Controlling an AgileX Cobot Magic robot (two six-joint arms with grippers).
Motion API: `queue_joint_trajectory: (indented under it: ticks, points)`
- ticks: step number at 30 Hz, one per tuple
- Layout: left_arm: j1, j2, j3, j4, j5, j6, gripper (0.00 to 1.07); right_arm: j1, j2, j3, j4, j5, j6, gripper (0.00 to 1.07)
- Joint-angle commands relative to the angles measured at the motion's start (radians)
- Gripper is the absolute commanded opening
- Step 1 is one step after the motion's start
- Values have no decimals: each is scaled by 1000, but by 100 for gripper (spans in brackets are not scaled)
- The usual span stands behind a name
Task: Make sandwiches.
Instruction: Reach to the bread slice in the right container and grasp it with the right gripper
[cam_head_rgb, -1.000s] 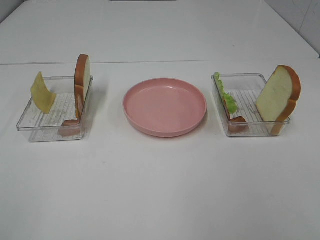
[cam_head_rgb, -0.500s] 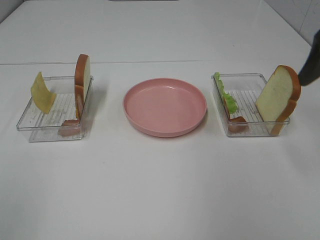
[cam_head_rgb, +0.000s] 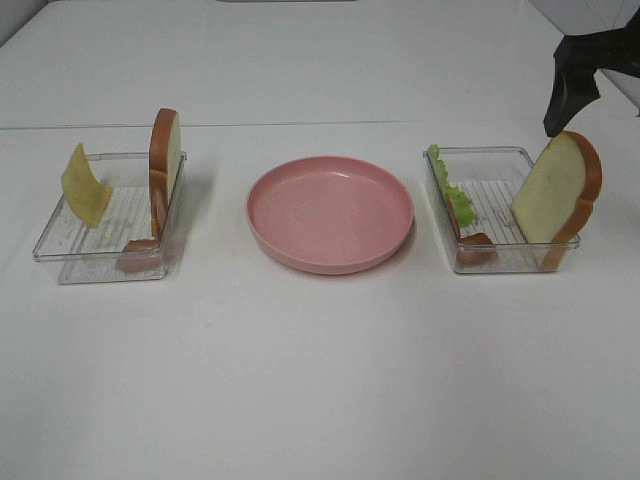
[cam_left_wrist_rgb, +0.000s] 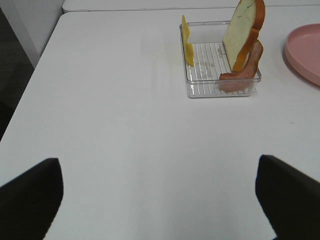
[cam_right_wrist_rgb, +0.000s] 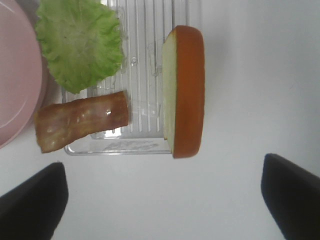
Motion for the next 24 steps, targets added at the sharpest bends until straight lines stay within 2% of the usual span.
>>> queue_joint_trajectory:
  ticks: [1, 12, 24]
  points:
    - [3, -14, 0, -6, -8, -6, 102, -6, 81, -50, -27, -6, -4, 98]
    - [3, -14, 0, -6, -8, -6, 102, -27, 222, -161, -33, -23, 2, 98]
    - [3, -14, 0, -6, -8, -6, 102, -61, 312, -166, -10, 1, -12, 98]
